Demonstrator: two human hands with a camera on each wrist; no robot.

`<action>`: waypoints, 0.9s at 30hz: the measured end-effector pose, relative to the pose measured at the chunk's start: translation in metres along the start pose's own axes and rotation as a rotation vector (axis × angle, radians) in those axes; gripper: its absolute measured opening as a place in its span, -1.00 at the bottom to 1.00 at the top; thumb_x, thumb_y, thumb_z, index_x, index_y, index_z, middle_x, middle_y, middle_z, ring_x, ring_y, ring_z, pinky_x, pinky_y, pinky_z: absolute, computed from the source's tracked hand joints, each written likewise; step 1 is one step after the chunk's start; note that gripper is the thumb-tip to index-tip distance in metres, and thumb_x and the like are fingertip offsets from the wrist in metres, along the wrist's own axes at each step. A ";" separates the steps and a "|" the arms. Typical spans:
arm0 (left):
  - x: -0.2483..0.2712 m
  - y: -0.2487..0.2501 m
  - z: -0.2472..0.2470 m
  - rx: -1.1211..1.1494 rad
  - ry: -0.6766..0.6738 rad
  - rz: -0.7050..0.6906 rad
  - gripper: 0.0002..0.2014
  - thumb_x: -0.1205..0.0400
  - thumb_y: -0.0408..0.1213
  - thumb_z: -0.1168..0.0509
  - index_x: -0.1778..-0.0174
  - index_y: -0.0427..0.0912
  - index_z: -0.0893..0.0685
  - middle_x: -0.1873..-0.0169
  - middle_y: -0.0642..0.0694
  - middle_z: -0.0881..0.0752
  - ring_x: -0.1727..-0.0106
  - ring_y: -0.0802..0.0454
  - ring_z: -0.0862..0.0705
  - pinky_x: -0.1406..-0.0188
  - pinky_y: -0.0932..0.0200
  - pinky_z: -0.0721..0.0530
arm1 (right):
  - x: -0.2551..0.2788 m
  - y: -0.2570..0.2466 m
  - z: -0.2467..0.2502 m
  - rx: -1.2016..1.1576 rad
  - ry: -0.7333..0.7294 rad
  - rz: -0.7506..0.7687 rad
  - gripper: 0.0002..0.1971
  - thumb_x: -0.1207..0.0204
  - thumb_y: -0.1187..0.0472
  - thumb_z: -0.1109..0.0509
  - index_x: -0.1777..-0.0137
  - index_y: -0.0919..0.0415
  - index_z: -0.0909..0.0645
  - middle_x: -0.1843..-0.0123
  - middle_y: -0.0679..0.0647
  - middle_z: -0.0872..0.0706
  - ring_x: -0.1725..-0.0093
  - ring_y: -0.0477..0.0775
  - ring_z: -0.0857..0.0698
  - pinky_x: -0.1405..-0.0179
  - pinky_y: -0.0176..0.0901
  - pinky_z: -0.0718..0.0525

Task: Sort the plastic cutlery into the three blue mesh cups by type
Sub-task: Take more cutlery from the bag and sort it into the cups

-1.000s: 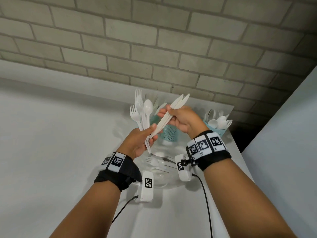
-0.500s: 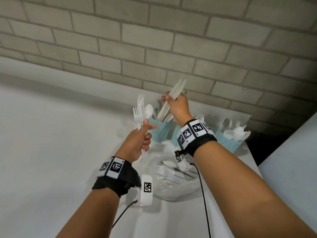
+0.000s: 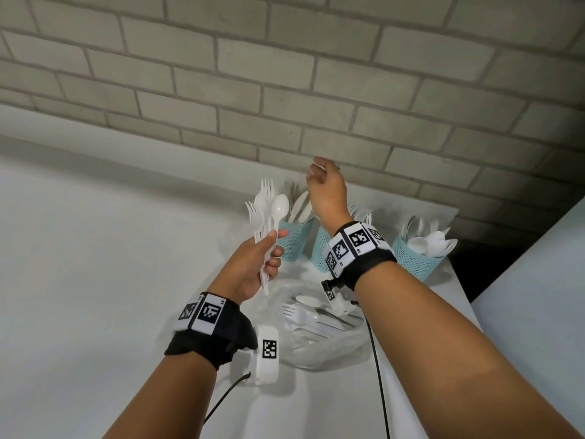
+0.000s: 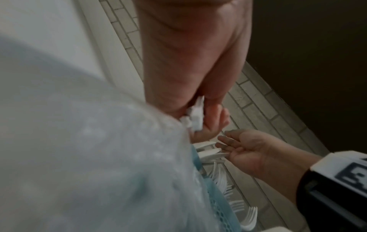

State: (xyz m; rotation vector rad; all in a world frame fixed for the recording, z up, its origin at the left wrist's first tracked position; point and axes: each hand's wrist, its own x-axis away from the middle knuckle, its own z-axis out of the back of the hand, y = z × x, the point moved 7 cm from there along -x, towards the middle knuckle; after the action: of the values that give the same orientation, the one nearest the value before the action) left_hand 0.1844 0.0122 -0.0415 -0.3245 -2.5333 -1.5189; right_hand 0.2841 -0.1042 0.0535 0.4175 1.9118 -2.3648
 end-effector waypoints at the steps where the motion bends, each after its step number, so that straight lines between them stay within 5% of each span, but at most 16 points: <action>1: 0.001 0.000 -0.002 -0.002 -0.019 0.003 -0.79 -0.74 -0.20 -0.12 -0.11 -0.17 -0.62 0.42 -0.03 -0.47 0.56 0.21 -0.40 0.65 0.45 -0.39 | 0.001 -0.001 0.001 0.002 0.004 0.012 -0.65 -0.62 0.36 -0.23 -0.40 0.21 -0.46 -0.39 0.14 -0.60 -0.38 0.03 -0.57 -0.41 -0.11 -0.52; 4: 0.006 0.000 -0.011 -0.005 -0.104 0.015 -0.80 -0.72 -0.30 -0.15 -0.11 -0.23 -0.65 0.42 -0.04 -0.63 0.50 0.19 -0.54 0.54 0.44 -0.55 | 0.005 -0.008 0.011 -0.056 0.041 0.042 -0.65 -0.60 0.37 -0.27 -0.38 0.20 -0.48 -0.39 0.09 -0.59 -0.39 -0.05 -0.55 -0.37 -0.24 -0.53; 8: 0.013 0.001 -0.026 0.026 -0.230 0.041 -0.79 -0.69 -0.36 -0.16 -0.17 -0.26 -0.65 0.35 -0.02 -0.76 0.41 0.19 -0.64 0.41 0.42 -0.67 | 0.018 -0.017 0.033 -0.178 0.075 0.071 -0.68 -0.61 0.35 -0.27 -0.36 0.27 -0.51 -0.32 0.10 -0.63 -0.23 -0.15 -0.59 -0.05 -0.61 -0.55; 12: 0.019 -0.001 -0.042 0.035 -0.306 0.063 -0.78 -0.68 -0.34 -0.16 -0.17 -0.23 -0.65 0.29 -0.01 -0.78 0.40 0.21 -0.66 0.42 0.40 -0.68 | 0.042 -0.023 0.051 -0.179 0.047 0.092 -0.72 -0.62 0.26 -0.30 -0.32 0.23 -0.57 -0.25 0.01 -0.67 -0.12 -0.23 -0.61 -0.05 -0.54 -0.57; 18: 0.027 -0.012 -0.060 0.008 -0.377 0.116 -0.76 -0.69 -0.32 -0.14 -0.20 -0.24 -0.63 0.23 -0.04 -0.79 0.40 0.20 -0.68 0.45 0.40 -0.68 | 0.073 -0.008 0.066 -0.202 -0.070 -0.004 -0.53 -0.60 0.13 -0.33 -0.50 0.12 -0.39 -0.41 0.10 -0.59 -0.36 -0.03 -0.59 -0.37 -0.18 -0.53; 23: 0.032 -0.022 -0.072 -0.026 -0.413 0.156 -0.76 -0.67 -0.29 -0.17 -0.19 -0.27 -0.63 0.19 -0.11 -0.80 0.38 0.16 -0.71 0.47 0.36 -0.69 | 0.093 0.007 0.063 -0.334 -0.214 -0.171 -0.59 -0.64 0.18 -0.27 -0.47 0.12 -0.38 -0.14 0.15 -0.73 0.05 0.03 -0.74 0.15 -0.16 -0.70; 27: 0.034 -0.027 -0.073 -0.071 -0.404 0.169 -0.72 -0.69 -0.19 -0.16 -0.20 -0.22 -0.65 0.15 -0.10 -0.80 0.38 0.16 -0.72 0.50 0.37 -0.67 | 0.100 0.008 0.067 -0.349 -0.207 -0.186 -0.76 -0.65 0.25 -0.25 -0.29 0.23 -0.51 0.05 0.16 -0.74 0.18 0.09 -0.71 0.33 -0.19 -0.67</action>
State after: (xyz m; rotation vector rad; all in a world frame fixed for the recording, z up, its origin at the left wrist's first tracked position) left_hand 0.1469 -0.0618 -0.0215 -0.9154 -2.6542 -1.6145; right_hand 0.1785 -0.1599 0.0326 -0.0306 2.2796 -2.0089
